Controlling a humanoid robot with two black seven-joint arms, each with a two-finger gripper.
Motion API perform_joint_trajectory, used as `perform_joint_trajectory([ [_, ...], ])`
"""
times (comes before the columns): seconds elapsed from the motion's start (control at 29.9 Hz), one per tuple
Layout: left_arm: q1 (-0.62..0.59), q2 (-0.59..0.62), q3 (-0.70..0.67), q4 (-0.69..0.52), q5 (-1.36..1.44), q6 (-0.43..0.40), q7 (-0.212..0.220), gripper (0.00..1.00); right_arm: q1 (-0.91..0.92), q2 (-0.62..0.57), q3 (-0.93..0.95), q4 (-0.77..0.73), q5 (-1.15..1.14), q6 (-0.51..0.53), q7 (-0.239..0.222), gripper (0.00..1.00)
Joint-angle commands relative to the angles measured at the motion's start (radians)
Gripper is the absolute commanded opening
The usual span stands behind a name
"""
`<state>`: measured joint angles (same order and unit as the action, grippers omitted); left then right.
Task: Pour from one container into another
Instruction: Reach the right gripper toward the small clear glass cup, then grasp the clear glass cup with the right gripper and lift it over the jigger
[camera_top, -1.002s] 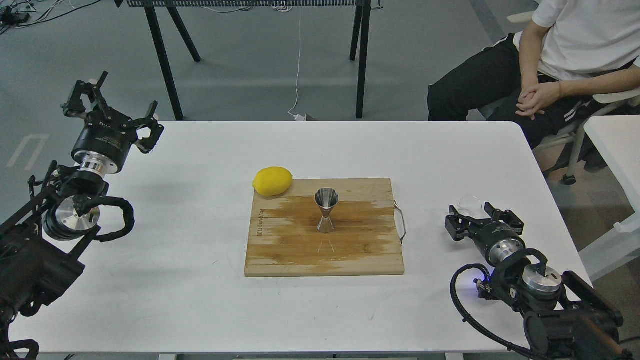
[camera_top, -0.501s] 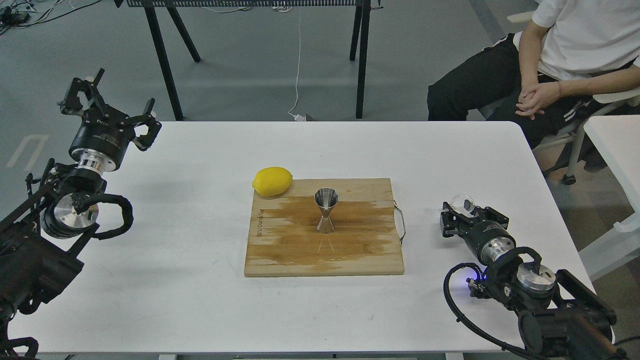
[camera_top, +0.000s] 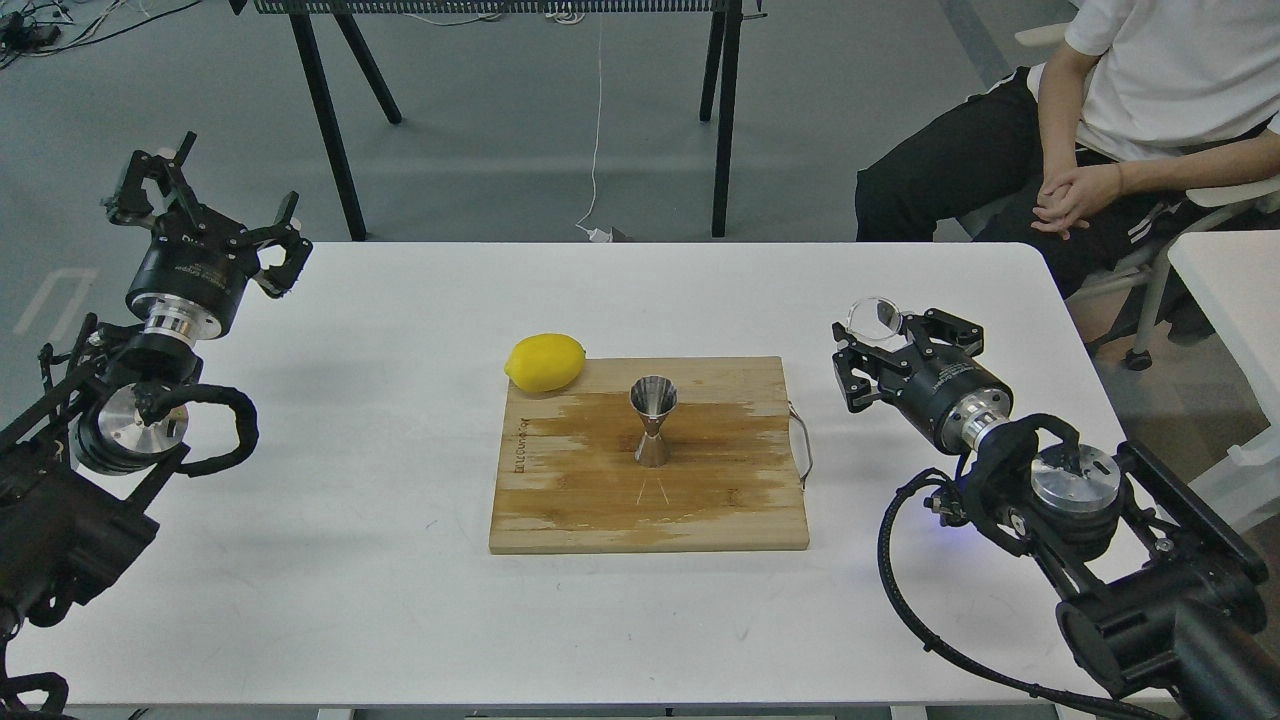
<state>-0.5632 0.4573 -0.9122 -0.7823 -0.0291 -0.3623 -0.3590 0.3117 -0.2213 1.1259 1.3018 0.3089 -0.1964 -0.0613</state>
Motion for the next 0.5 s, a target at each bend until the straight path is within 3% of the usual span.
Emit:
perform_joint_trajectory([
  [0.0, 0.000, 0.000, -0.004, 0.000, 0.000, 0.000, 0.000, 1.00, 0.058, 0.033, -0.063, 0.014, -0.085, -0.054, 0.000, 0.35],
  [0.47, 0.000, 0.015, -0.004, 0.001, 0.000, -0.003, 0.000, 1.00, 0.132, 0.192, -0.245, 0.037, -0.448, -0.144, 0.001, 0.34],
])
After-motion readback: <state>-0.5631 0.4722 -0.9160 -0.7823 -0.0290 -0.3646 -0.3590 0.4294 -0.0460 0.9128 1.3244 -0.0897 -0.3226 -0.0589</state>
